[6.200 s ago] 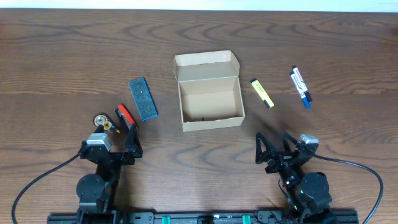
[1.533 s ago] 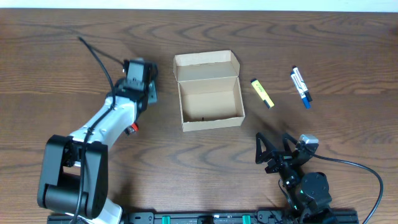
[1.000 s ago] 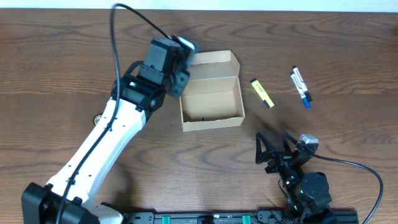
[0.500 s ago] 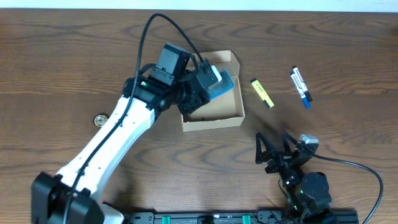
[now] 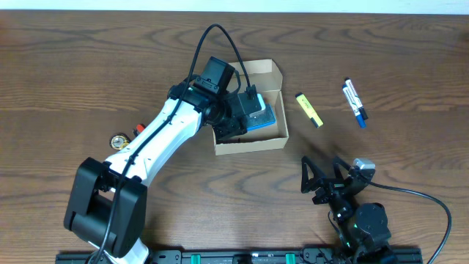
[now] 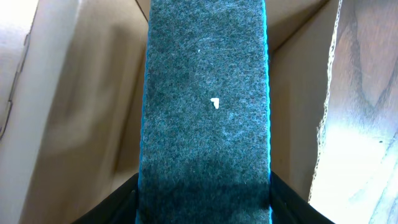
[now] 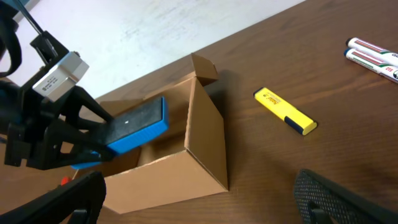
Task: Pack container
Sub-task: 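Lift the eraser with the left gripper and lower it into the box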
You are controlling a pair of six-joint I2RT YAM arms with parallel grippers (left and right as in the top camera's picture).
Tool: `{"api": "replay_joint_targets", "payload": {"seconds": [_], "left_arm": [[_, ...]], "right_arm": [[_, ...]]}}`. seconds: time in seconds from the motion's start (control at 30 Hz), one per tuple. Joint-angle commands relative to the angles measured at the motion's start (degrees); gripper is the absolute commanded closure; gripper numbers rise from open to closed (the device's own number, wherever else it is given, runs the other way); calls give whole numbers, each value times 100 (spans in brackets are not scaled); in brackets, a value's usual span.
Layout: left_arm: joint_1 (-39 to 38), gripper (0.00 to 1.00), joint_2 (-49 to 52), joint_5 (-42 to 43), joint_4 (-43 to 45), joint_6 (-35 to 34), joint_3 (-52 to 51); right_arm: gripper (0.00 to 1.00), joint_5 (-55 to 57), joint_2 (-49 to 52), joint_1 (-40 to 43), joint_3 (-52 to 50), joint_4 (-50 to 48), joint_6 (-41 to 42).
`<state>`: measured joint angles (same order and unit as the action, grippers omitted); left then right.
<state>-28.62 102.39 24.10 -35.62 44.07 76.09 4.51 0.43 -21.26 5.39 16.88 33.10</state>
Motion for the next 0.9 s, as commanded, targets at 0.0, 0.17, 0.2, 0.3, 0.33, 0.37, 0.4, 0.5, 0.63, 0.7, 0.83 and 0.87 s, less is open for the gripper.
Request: {"api": "replay_joint_targets", "payload": {"seconds": [0.0, 0.17, 0.2, 0.3, 0.33, 0.37, 0.4, 0.5, 0.63, 0.7, 0.83, 0.87], "left_arm": [[4, 55, 160, 144, -22, 247, 15], [4, 56, 219, 136, -59, 356, 15], [4, 56, 223, 98, -61, 356, 15], [4, 55, 223, 101, -81, 356, 15], [4, 55, 223, 101, -103, 356, 15], [4, 53, 223, 101, -131, 356, 15], [4, 48, 223, 98, -164, 354, 15], [4, 37, 221, 98, -190, 348, 17], [4, 32, 195, 101, -216, 155, 39], [4, 31, 179, 103, -297, 39, 98], [11, 29, 63, 98, -549, -236, 389], [20, 27, 20, 96, -599, -369, 498]], "right_arm": [[1, 37, 7, 66, -20, 7, 50], [1, 37, 7, 66, -20, 7, 50], [1, 37, 7, 66, -20, 7, 50], [1, 37, 7, 66, -20, 7, 50], [1, 37, 7, 66, -20, 7, 50], [1, 37, 7, 66, -20, 7, 50], [1, 37, 7, 66, -20, 7, 50], [1, 37, 7, 66, -20, 7, 50], [1, 37, 7, 66, -20, 7, 50], [1, 37, 7, 66, -20, 7, 50], [1, 37, 7, 66, -20, 7, 50], [1, 37, 7, 66, -20, 7, 50]]}}
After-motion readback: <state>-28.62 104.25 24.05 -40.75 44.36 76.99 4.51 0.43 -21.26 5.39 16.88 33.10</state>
